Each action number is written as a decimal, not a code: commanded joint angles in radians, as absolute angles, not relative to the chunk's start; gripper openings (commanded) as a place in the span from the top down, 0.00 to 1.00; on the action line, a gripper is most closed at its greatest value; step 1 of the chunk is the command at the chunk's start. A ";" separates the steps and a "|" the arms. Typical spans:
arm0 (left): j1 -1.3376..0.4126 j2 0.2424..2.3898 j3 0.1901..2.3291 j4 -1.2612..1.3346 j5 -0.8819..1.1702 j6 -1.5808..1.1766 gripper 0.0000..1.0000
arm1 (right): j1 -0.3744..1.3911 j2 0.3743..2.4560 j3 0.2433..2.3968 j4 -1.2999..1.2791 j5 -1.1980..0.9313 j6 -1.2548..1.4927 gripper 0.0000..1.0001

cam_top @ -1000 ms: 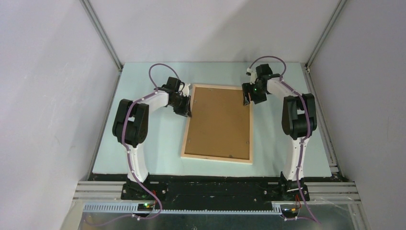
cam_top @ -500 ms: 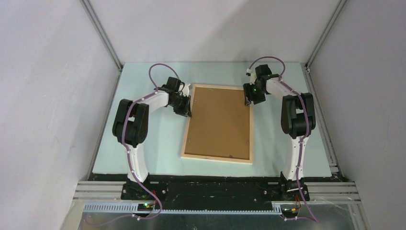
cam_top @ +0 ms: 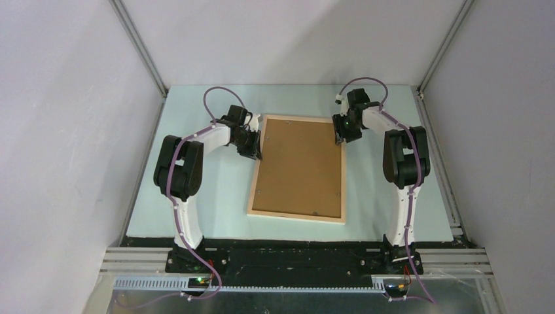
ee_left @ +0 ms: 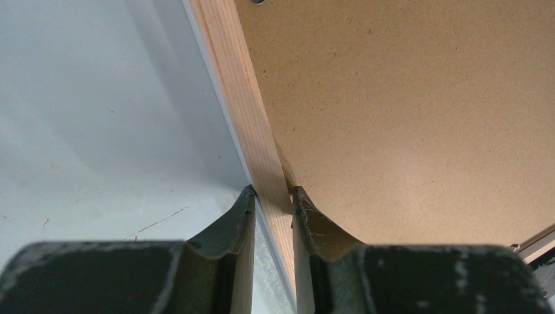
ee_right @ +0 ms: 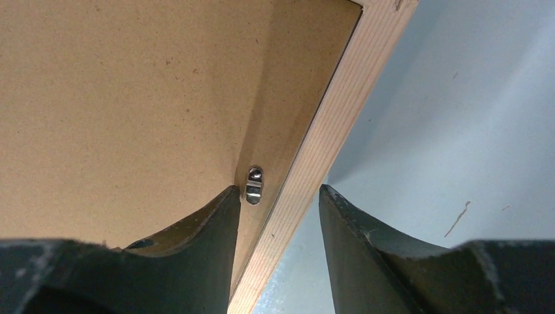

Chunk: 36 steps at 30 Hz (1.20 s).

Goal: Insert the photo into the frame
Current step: Install the photo frame at the center of the board.

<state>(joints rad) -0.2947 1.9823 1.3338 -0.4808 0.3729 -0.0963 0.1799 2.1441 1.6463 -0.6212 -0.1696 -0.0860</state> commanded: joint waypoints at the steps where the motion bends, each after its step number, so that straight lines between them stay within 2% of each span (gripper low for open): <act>1: -0.321 1.974 1.304 -0.558 0.450 -0.069 1.00 | 0.195 2.156 1.683 -0.594 -0.138 -0.097 0.48; 6: -0.321 1.976 1.304 -0.558 0.450 -0.068 1.00 | 0.205 2.161 1.682 -0.590 -0.125 -0.095 0.49; 27: -0.321 1.975 1.304 -0.558 0.451 -0.066 1.00 | 0.200 2.165 1.697 -0.592 -0.139 -0.122 0.69; 32: -0.322 1.975 1.303 -0.558 0.450 -0.066 1.00 | 0.196 2.164 1.706 -0.599 -0.153 -0.123 0.69; 36: -0.321 1.971 1.304 -0.557 0.449 -0.066 1.00 | 0.186 2.150 1.705 -0.608 -0.177 -0.113 0.60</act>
<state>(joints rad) -0.2947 1.9823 1.3338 -0.4808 0.3733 -0.0963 0.1860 2.1490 1.6642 -0.6319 -0.1246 -0.1062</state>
